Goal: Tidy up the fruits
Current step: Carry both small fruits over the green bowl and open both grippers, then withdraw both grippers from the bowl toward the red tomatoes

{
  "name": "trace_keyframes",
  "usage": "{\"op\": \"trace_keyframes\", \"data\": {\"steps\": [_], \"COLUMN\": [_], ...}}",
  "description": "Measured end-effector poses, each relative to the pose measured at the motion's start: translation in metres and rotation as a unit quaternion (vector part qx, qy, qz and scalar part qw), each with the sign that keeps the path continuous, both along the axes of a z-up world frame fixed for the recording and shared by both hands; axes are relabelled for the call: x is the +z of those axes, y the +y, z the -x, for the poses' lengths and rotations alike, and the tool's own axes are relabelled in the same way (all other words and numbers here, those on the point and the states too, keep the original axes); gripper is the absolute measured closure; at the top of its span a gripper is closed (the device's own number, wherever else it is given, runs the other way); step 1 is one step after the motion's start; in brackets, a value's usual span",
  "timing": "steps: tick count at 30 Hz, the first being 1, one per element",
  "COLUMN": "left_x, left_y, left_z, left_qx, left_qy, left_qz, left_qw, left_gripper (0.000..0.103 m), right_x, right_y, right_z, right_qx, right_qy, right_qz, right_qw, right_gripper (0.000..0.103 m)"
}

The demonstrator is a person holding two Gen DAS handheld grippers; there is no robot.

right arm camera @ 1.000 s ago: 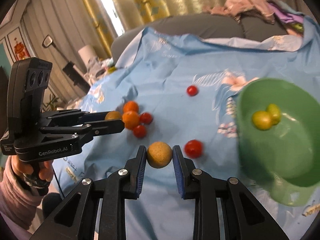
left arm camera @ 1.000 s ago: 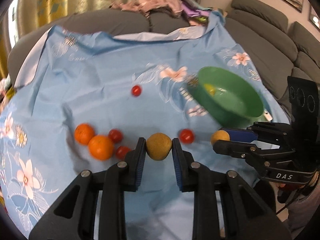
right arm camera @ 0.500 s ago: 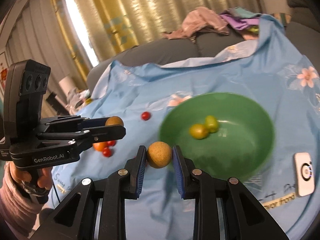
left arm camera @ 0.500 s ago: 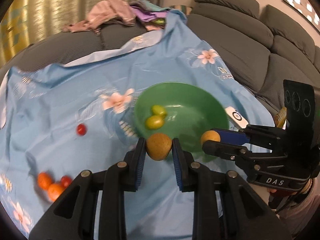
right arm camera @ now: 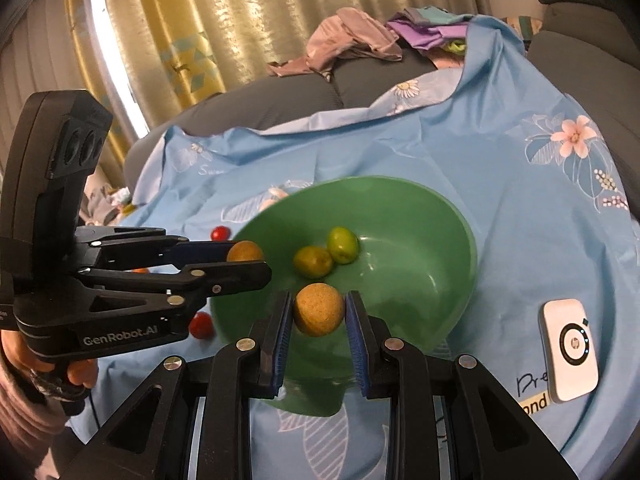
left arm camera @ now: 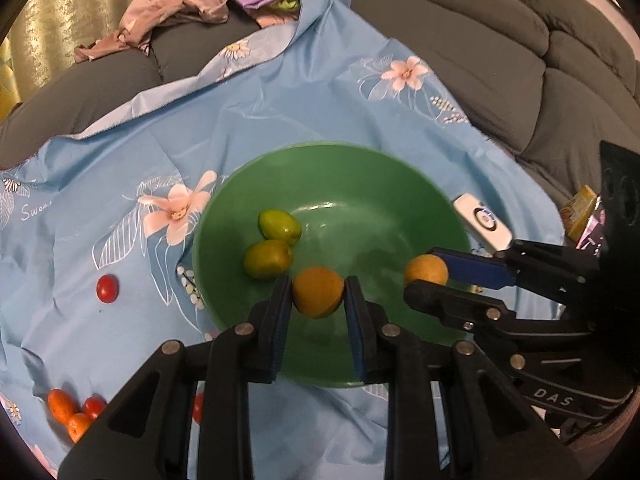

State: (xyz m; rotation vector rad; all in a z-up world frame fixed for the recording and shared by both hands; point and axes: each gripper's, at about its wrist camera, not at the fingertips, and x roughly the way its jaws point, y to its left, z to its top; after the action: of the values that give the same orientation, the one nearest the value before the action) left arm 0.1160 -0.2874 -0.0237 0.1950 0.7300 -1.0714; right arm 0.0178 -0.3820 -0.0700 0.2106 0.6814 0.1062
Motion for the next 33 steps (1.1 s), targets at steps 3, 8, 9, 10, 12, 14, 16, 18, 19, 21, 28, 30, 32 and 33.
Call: {"op": "trace_keyframes", "data": {"steps": [3, 8, 9, 10, 12, 14, 16, 18, 19, 21, 28, 30, 32, 33], "left_x": [-0.005, -0.005, -0.004, -0.003, -0.003, -0.005, -0.009, -0.015, -0.018, -0.025, -0.05, -0.055, -0.059, -0.06], "left_y": [-0.002, 0.007, 0.01, 0.014, 0.022, 0.034, 0.048, 0.063, 0.072, 0.088, 0.149, 0.162, 0.175, 0.18], "left_z": [-0.002, -0.006, -0.007, -0.007, -0.006, -0.003, 0.0, 0.004, 0.006, 0.009, 0.019, 0.021, 0.024, 0.025], "left_qx": [0.007, 0.029, 0.033, 0.039, 0.044, 0.053, 0.06, 0.071, 0.077, 0.089, 0.146, 0.163, 0.174, 0.179], "left_qy": [-0.002, -0.003, -0.001, -0.002, -0.006, -0.004, 0.001, 0.004, 0.008, 0.015, 0.046, 0.053, 0.06, 0.062], "left_qz": [-0.013, -0.009, -0.009, -0.007, -0.004, -0.001, -0.001, -0.002, -0.002, -0.004, -0.013, -0.014, -0.011, -0.01], "left_qw": [0.9999, 0.9995, 0.9994, 0.9992, 0.999, 0.9986, 0.9982, 0.9975, 0.997, 0.9959, 0.9881, 0.9851, 0.9829, 0.9818], "left_gripper": [0.066, 0.034, 0.031, 0.03, 0.025, 0.022, 0.022, 0.022, 0.021, 0.021, 0.021, 0.021, 0.021, 0.021], "right_x": [-0.004, -0.003, -0.002, -0.001, 0.002, 0.005, 0.006, 0.006, 0.007, 0.008, 0.016, 0.018, 0.02, 0.02], "right_y": [-0.002, -0.003, -0.003, -0.003, -0.002, 0.0, 0.003, 0.009, 0.013, 0.021, 0.054, 0.065, 0.077, 0.081], "right_z": [-0.003, -0.001, 0.0, 0.001, 0.004, 0.01, 0.014, 0.018, 0.019, 0.023, 0.029, 0.032, 0.035, 0.036], "right_qx": [-0.011, -0.023, -0.025, -0.026, -0.028, -0.025, -0.02, -0.01, -0.005, 0.007, 0.046, 0.057, 0.07, 0.074], "right_qy": [0.009, 0.012, 0.011, 0.01, 0.006, 0.001, 0.0, 0.003, 0.003, 0.003, 0.001, 0.002, 0.001, 0.001], "right_qz": [0.004, 0.007, 0.008, 0.007, 0.002, -0.005, -0.01, -0.013, -0.015, -0.016, -0.01, -0.006, 0.0, 0.002], "right_qw": [1.0, 1.0, 1.0, 1.0, 1.0, 1.0, 1.0, 1.0, 1.0, 1.0, 0.999, 0.998, 0.998, 0.997], "right_gripper": [0.074, 0.067, 0.067, 0.067, 0.067, 0.067, 0.067, 0.067, 0.067, 0.067, 0.067, 0.067, 0.067, 0.067]}}
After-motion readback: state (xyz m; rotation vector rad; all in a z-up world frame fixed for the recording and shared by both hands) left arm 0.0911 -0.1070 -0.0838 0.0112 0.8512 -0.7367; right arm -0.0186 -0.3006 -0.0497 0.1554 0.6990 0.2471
